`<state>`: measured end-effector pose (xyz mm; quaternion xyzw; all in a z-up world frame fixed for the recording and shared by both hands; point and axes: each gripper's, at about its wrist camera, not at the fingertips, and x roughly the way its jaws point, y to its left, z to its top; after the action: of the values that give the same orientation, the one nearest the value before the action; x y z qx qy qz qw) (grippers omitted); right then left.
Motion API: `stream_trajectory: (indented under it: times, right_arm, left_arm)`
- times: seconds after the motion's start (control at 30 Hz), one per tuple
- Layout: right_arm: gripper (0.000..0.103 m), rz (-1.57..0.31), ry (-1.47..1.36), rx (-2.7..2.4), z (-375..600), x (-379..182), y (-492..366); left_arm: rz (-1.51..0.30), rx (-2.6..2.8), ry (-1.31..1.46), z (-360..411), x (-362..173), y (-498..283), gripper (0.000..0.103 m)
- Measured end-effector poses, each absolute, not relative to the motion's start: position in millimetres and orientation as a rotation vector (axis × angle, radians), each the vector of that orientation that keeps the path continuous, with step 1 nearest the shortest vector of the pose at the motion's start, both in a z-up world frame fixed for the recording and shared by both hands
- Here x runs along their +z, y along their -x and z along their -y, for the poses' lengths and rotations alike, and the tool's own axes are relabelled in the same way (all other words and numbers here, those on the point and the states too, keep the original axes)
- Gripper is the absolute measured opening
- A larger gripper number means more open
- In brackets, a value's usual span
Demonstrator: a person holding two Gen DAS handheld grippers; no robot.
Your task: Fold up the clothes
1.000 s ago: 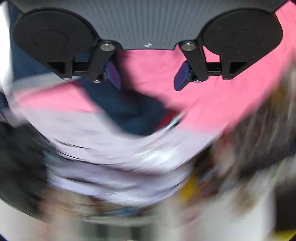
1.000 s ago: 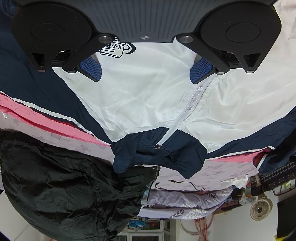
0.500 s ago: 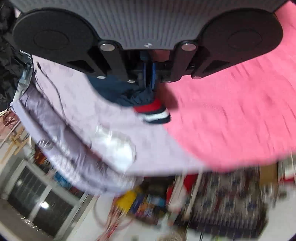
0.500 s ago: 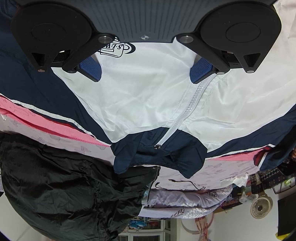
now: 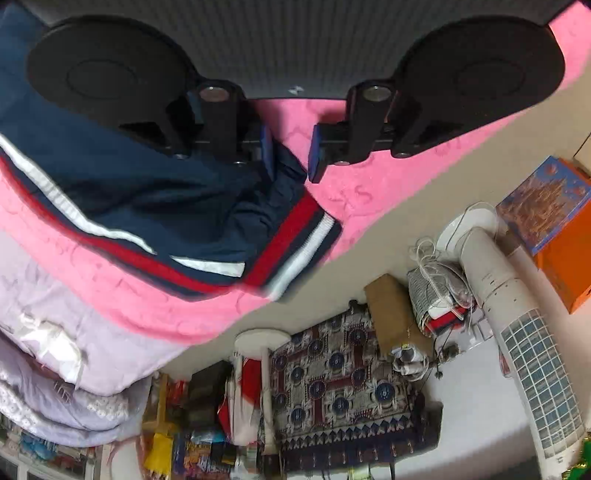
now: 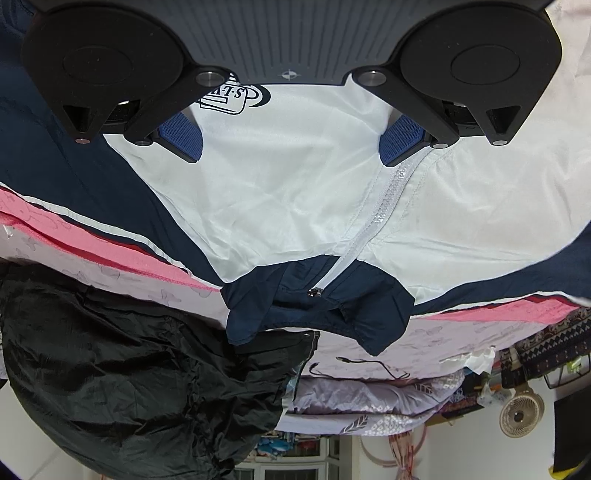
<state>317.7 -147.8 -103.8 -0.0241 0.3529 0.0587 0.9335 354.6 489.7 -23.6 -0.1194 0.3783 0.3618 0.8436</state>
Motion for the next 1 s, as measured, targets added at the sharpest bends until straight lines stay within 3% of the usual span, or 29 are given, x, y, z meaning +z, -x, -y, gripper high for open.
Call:
stream_trajectory:
  times: [0.1, 0.13, 0.2, 0.27, 0.43, 0.5, 0.57, 0.6, 0.63, 0.67, 0.7, 0.8, 1.0]
  right_arm:
    - [0.098, -0.698, 0.076, 0.100, 142.1, -91.1, -316.8]
    - [0.098, -0.678, 0.091, 0.089, 138.0, -84.3, -315.8]
    - [0.098, -0.639, 0.089, 0.120, 125.4, -70.0, -315.3]
    - [0.098, -0.614, 0.077, 0.165, 105.5, -60.6, -321.7]
    - [0.096, -0.652, 0.092, 0.192, 47.4, -74.2, -371.8]
    - [0.095, -0.704, 0.084, 0.175, 32.7, -89.9, -403.4]
    - [0.103, -0.730, 0.061, 0.151, 27.2, -100.7, -436.5]
    - [0.100, -0.742, 0.038, 0.138, 28.3, -97.0, -449.5]
    - [0.094, -0.748, 0.016, 0.127, 30.6, -90.4, -458.4]
    - [0.082, -0.742, 0.000, 0.123, 34.9, -78.7, -460.0]
    - [0.083, -0.728, -0.019, 0.131, 40.7, -66.9, -457.5]
    - [0.097, -0.659, 0.003, 0.250, 71.4, -45.6, -411.6]
    - [0.097, -0.712, 0.162, -0.008, 227.0, -86.2, -318.9]
  left_arm:
    - [-0.666, 0.897, 0.047, -459.0, -6.3, -343.7, 0.033]
    - [-0.606, 0.963, -0.062, -444.6, 1.7, -341.6, 0.040]
    - [-0.464, 1.019, -0.236, -408.9, 17.2, -333.9, 0.042]
    - [-0.397, 0.754, -0.258, -366.4, 28.9, -326.6, 0.045]
    - [-0.529, 0.056, -0.132, -243.4, 15.1, -331.0, 0.052]
    - [-0.591, -0.087, -0.119, -199.4, -12.1, -338.2, 0.053]
    - [-0.672, -0.075, -0.240, -162.4, -53.8, -352.7, 0.054]
    - [-0.716, -0.043, -0.317, -147.5, -75.6, -360.5, 0.054]
    - [-0.719, -0.001, -0.364, -141.3, -92.3, -363.0, 0.055]
    - [-0.656, 0.010, -0.361, -142.3, -96.5, -359.2, 0.057]
    - [-0.669, 0.040, -0.349, -145.6, -97.1, -363.6, 0.062]
    - [-0.701, 0.164, -0.269, -177.0, -93.9, -382.0, 0.063]
    - [-0.726, 0.366, -0.254, -229.4, -89.6, -374.1, 0.064]
